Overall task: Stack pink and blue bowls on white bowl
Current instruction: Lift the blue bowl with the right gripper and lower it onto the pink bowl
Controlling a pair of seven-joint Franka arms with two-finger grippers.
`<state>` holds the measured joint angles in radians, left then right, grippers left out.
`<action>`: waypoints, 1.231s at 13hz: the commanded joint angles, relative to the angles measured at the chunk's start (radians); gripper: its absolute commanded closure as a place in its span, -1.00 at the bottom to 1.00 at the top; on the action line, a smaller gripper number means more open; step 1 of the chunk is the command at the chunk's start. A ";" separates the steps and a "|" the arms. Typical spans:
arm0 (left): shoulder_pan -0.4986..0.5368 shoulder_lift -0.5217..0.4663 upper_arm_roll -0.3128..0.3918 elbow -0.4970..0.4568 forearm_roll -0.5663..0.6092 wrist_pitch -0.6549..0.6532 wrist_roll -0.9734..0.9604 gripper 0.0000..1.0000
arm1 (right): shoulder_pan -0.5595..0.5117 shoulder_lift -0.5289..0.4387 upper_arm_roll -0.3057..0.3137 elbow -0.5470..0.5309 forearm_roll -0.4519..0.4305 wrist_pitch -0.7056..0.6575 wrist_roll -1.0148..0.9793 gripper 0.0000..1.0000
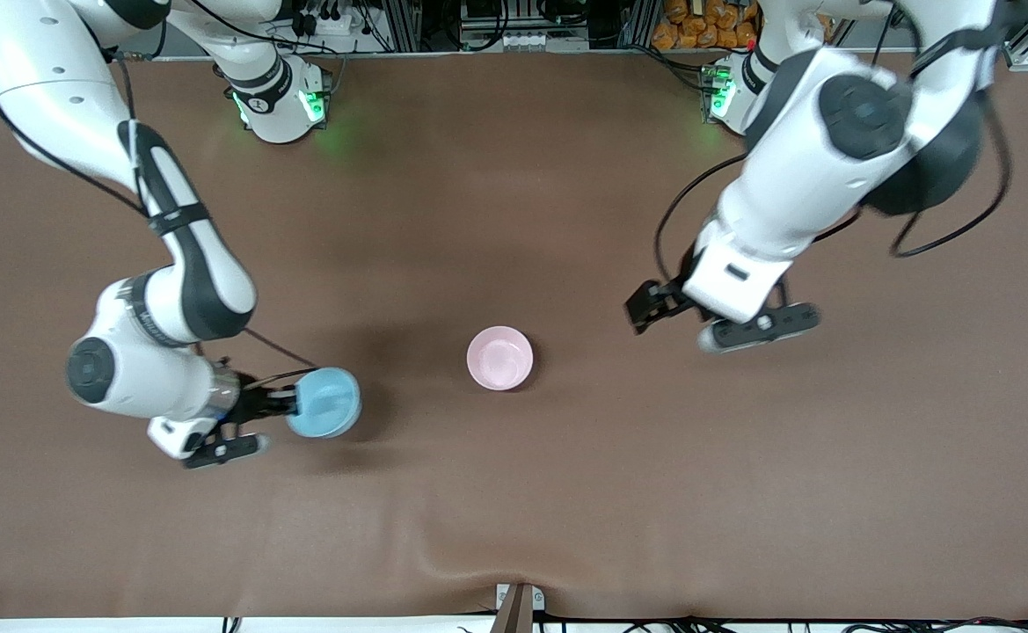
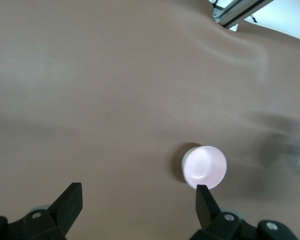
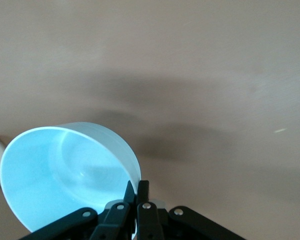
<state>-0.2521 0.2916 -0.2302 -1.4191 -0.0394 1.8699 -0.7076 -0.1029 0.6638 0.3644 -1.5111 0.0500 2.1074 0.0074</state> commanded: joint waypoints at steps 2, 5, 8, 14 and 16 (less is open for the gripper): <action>0.086 -0.109 0.005 -0.027 0.019 -0.138 0.132 -1.00 | 0.085 -0.007 0.077 0.003 0.004 -0.029 0.291 1.00; 0.190 -0.178 0.002 -0.029 0.036 -0.192 0.259 -1.00 | 0.188 -0.010 0.077 0.028 -0.004 -0.021 0.512 1.00; 0.250 -0.241 0.006 -0.034 0.067 -0.324 0.345 -1.00 | 0.265 0.011 0.062 0.037 -0.012 0.031 0.653 1.00; 0.347 -0.299 -0.006 -0.081 0.050 -0.331 0.448 -1.00 | 0.359 0.034 0.018 0.032 -0.013 0.051 0.789 1.00; 0.341 -0.324 0.002 -0.119 0.050 -0.327 0.451 -1.00 | 0.365 0.051 0.014 0.034 -0.013 0.066 0.789 1.00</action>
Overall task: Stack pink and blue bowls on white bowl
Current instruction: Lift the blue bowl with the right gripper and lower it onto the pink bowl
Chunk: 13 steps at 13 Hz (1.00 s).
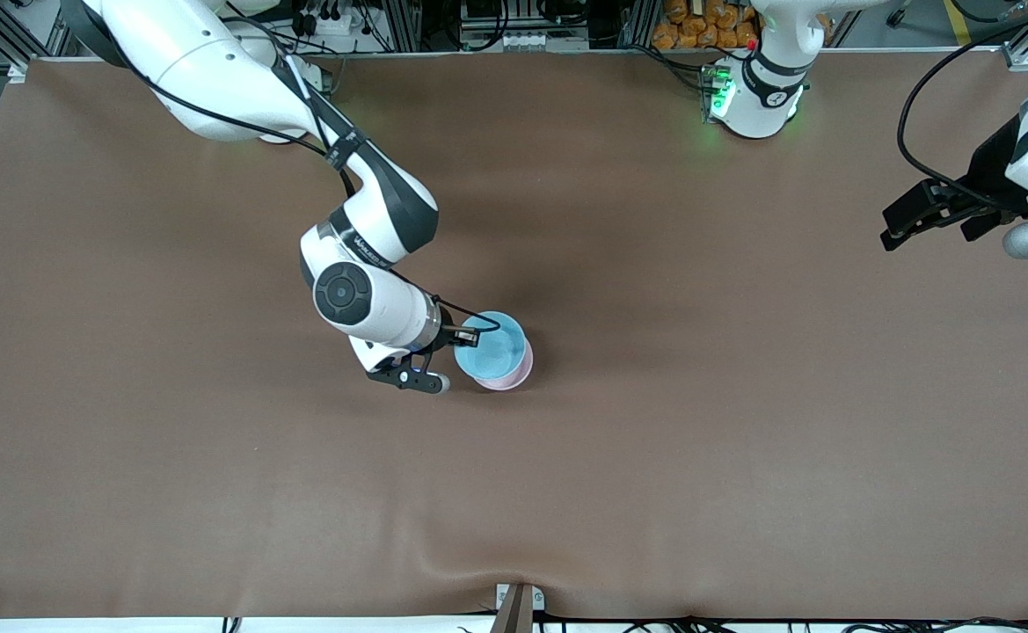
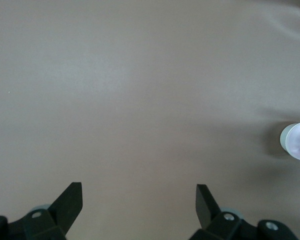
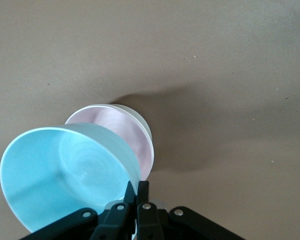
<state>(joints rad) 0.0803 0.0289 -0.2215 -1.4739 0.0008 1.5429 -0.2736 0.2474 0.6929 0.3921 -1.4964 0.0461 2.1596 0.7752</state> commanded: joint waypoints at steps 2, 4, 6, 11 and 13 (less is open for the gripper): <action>-0.014 -0.064 0.005 -0.066 0.016 -0.007 0.026 -1.00 | 0.018 0.037 -0.013 0.019 -0.011 0.048 0.018 1.00; -0.100 -0.096 0.110 -0.057 0.030 -0.056 0.089 -1.00 | 0.036 0.051 -0.015 0.019 -0.011 0.049 0.021 1.00; -0.129 -0.118 0.154 -0.054 0.050 -0.111 0.111 -1.00 | 0.035 0.056 -0.022 0.018 -0.011 0.049 0.021 1.00; -0.183 -0.129 0.226 -0.057 0.048 -0.129 0.111 -1.00 | 0.041 0.060 -0.039 0.013 -0.011 0.049 0.019 1.00; -0.188 -0.142 0.226 -0.059 0.048 -0.138 0.111 -1.00 | 0.041 0.060 -0.042 0.013 -0.011 0.048 0.018 0.45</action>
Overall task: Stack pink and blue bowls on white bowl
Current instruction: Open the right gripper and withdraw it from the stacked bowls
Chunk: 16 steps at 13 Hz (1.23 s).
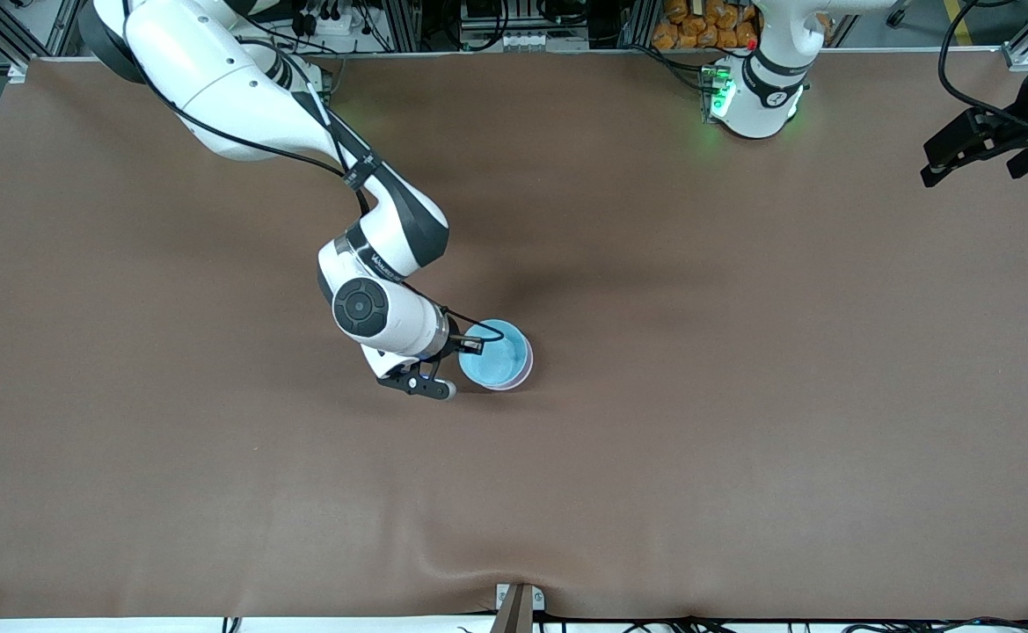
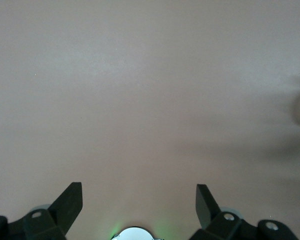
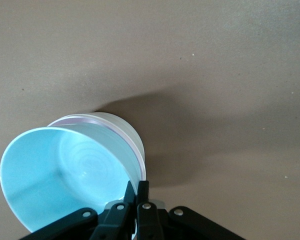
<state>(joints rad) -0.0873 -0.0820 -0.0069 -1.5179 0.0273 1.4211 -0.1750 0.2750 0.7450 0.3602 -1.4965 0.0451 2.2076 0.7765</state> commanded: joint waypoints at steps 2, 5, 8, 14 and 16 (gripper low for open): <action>-0.023 -0.038 0.011 -0.018 0.022 -0.024 0.012 -1.00 | 0.016 0.010 -0.010 0.012 -0.008 0.001 0.020 -1.00; -0.025 -0.039 0.015 -0.021 0.020 -0.024 0.012 -1.00 | 0.012 0.007 -0.010 0.016 -0.008 0.000 0.020 -1.00; -0.025 -0.041 0.015 -0.021 0.022 -0.034 0.012 -1.00 | 0.004 -0.007 -0.010 0.021 -0.008 -0.002 0.018 -1.00; -0.022 -0.062 0.016 -0.038 0.016 -0.034 0.017 -1.00 | -0.120 -0.172 -0.010 -0.022 -0.022 -0.084 -0.115 -1.00; -0.023 -0.062 0.016 -0.042 0.006 -0.025 0.017 -1.00 | -0.202 -0.266 -0.010 -0.075 -0.022 -0.164 -0.237 -1.00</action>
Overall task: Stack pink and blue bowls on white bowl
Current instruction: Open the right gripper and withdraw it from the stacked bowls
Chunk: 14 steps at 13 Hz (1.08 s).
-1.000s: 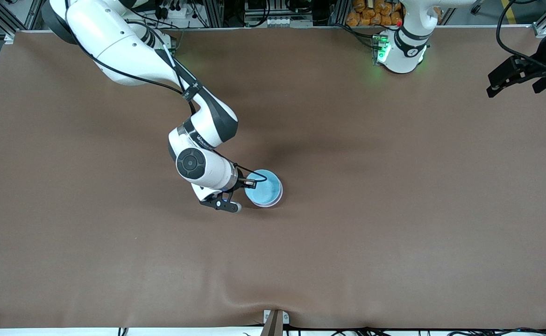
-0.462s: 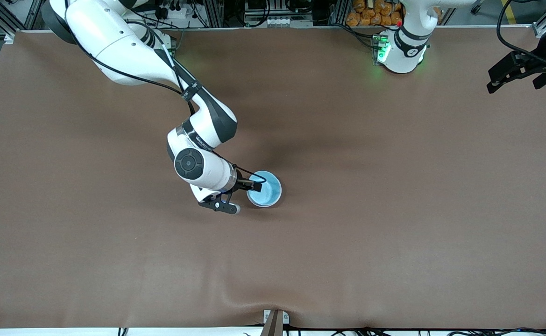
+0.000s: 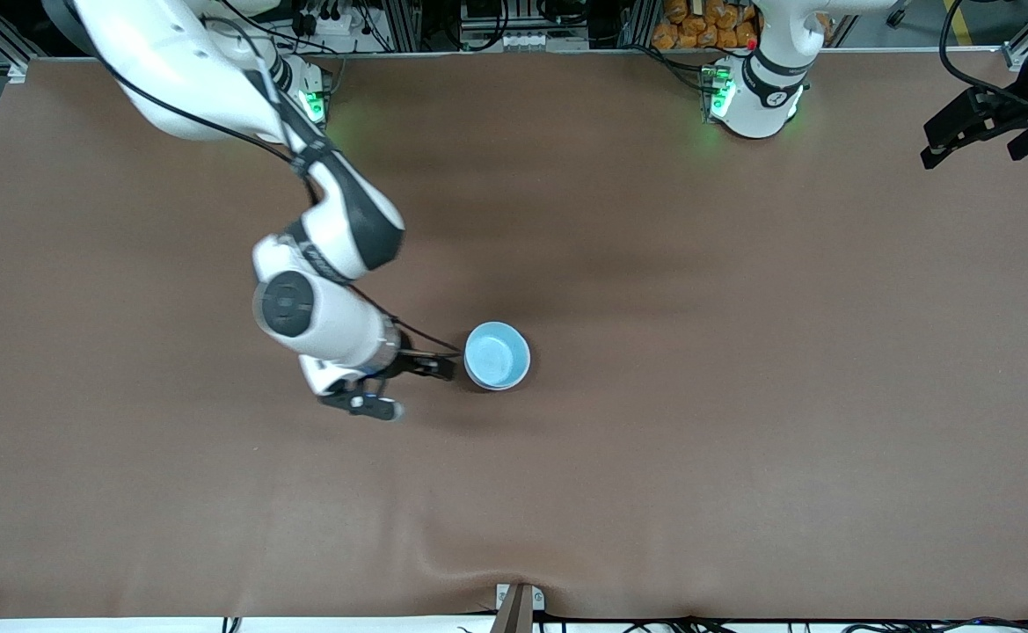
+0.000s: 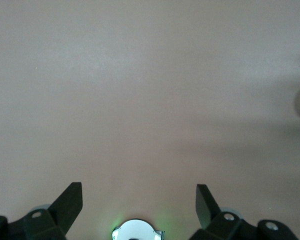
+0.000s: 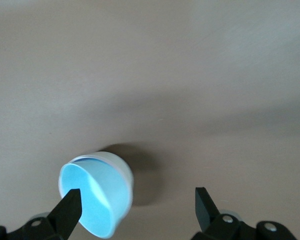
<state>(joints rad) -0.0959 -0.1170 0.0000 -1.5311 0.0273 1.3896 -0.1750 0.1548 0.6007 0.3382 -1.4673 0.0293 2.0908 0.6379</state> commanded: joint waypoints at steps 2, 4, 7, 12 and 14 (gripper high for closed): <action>-0.019 -0.027 0.008 -0.046 0.006 0.037 0.017 -1.00 | -0.194 -0.237 0.013 -0.209 -0.006 -0.054 -0.278 -1.00; -0.025 -0.030 0.005 -0.067 0.006 0.052 0.017 -1.00 | -0.297 -0.356 0.015 -0.292 -0.005 -0.061 -0.433 -1.00; -0.025 -0.036 0.005 -0.089 0.006 0.061 0.017 -1.00 | -0.403 -0.469 0.015 -0.312 -0.005 -0.161 -0.573 -1.00; -0.027 -0.050 0.005 -0.113 0.006 0.078 0.015 -1.00 | -0.477 -0.573 0.013 -0.248 -0.002 -0.354 -0.595 -1.00; -0.027 -0.058 0.005 -0.135 0.006 0.083 0.017 -1.00 | -0.436 -0.610 -0.040 -0.239 0.003 -0.408 -0.592 -1.00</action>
<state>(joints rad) -0.1153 -0.1323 -0.0001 -1.6145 0.0273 1.4504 -0.1750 -0.2974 0.0219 0.3296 -1.7104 0.0265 1.7317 0.0534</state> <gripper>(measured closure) 0.000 0.000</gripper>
